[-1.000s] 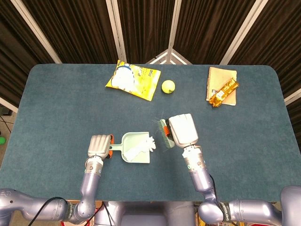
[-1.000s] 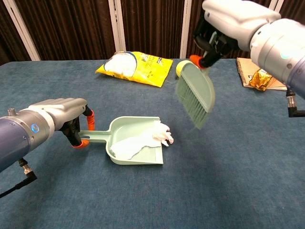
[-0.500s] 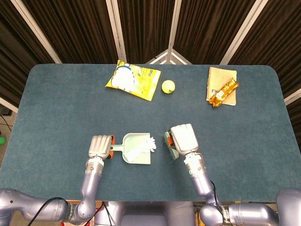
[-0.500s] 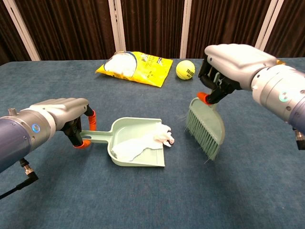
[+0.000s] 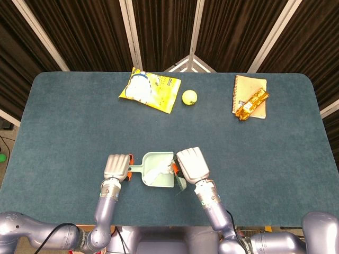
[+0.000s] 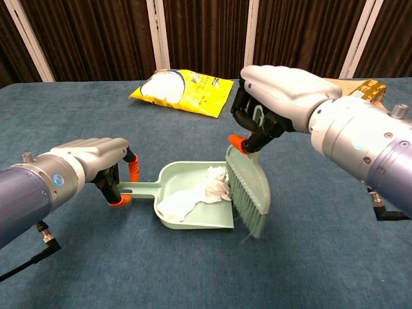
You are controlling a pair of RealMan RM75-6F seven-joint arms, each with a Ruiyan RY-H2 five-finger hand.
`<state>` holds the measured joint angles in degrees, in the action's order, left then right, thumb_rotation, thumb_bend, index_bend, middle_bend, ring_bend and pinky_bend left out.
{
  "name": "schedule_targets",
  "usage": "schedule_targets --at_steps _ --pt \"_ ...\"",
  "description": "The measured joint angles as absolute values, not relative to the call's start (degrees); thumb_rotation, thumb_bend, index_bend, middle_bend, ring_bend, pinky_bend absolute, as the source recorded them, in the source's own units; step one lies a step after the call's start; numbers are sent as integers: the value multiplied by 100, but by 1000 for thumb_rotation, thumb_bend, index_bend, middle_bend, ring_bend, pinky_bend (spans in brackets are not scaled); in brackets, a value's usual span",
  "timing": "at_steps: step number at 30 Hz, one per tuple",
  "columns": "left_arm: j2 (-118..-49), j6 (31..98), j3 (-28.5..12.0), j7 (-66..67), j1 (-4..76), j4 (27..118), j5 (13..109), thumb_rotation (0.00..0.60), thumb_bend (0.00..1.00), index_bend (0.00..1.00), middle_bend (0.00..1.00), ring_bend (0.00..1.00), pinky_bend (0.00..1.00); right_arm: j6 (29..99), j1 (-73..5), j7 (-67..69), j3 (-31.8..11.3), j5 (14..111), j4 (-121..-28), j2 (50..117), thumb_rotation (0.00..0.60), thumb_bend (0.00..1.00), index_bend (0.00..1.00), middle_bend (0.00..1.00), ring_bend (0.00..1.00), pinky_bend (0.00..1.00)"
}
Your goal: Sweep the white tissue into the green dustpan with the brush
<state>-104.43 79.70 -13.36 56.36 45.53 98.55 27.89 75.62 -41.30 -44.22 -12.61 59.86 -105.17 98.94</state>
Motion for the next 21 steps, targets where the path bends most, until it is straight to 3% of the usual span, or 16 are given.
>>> schedule_targets --at_steps 21 --pt "-10494 7996 -1385 5666 4592 9859 2792 600 620 697 1000 1000 966 7689 -4254 -4522 -1564 6493 -10622 9610 600 402 917 925 921 848"
